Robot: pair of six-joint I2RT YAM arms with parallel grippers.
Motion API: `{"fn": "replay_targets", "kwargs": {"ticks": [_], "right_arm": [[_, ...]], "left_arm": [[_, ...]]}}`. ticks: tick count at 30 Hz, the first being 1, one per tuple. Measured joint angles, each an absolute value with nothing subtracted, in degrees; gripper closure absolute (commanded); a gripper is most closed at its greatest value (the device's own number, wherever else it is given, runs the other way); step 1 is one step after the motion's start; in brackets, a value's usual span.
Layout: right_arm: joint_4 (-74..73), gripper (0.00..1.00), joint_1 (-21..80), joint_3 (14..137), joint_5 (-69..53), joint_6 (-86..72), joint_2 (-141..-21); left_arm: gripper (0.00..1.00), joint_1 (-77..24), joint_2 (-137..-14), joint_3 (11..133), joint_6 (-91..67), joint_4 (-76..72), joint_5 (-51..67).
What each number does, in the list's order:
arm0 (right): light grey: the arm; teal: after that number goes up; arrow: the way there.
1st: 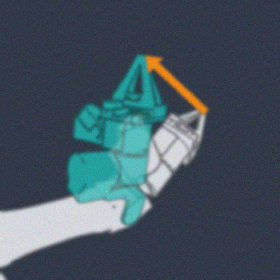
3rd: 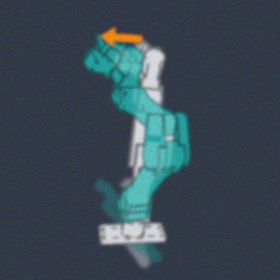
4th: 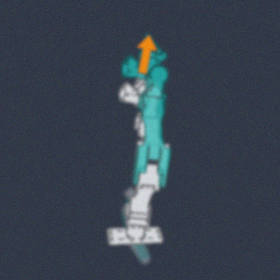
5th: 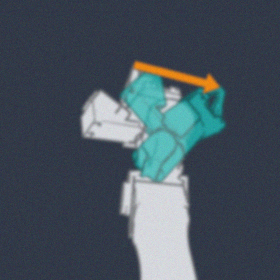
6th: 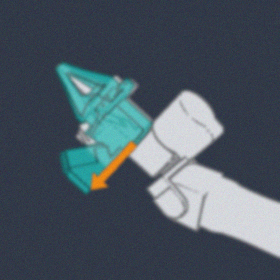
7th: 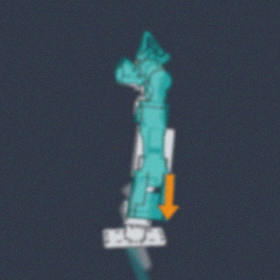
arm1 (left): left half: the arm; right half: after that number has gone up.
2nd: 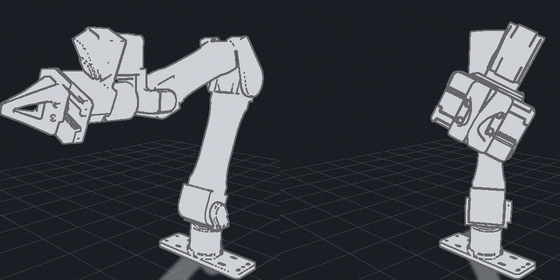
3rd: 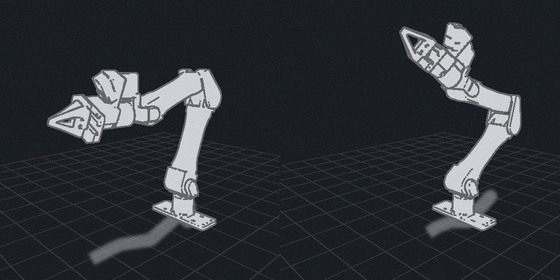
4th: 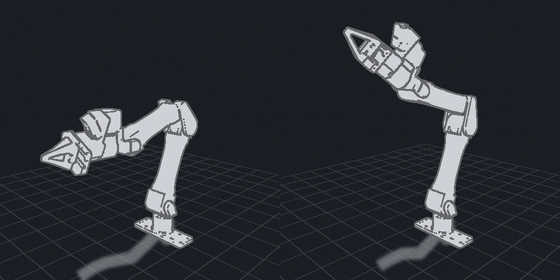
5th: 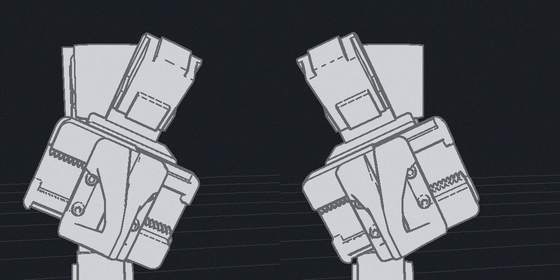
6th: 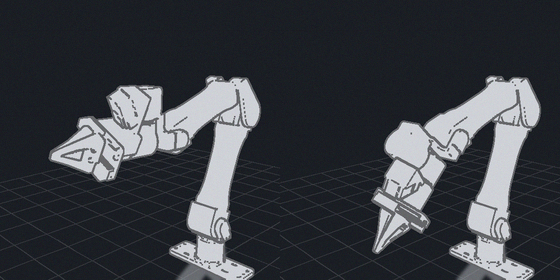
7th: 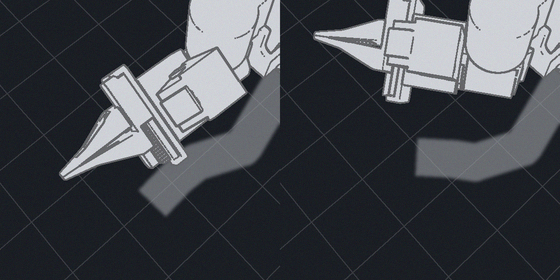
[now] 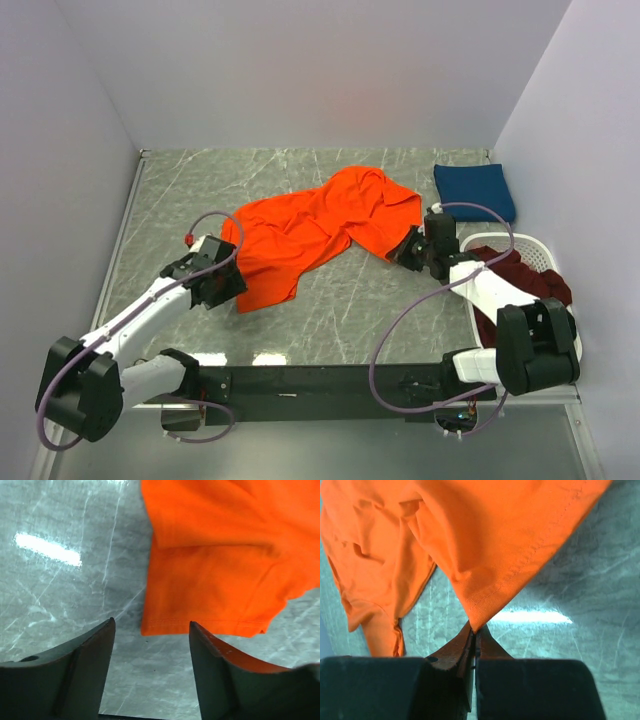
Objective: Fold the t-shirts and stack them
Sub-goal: Flatten the tshirt out
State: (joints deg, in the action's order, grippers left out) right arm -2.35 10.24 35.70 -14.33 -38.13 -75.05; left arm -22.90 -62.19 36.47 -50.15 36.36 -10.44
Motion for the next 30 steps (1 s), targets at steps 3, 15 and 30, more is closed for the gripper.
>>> {"fn": "replay_targets", "kwargs": {"ticks": [3,15,30], "right_arm": [[-2.39,1.00,10.24,34.79,-14.46,-37.74,-74.11],[-2.76,1.00,10.24,31.70,-14.70,-36.47,-69.60],[-3.20,1.00,10.24,30.37,-14.72,-36.07,-69.01]], "left_arm": [[0.41,-24.38,-63.66,36.47,-50.98,36.64,-11.73],[0.47,-27.86,-70.13,36.62,-52.34,37.78,-13.37],[0.62,-29.56,-74.76,36.67,-52.64,35.79,-13.91]]}}
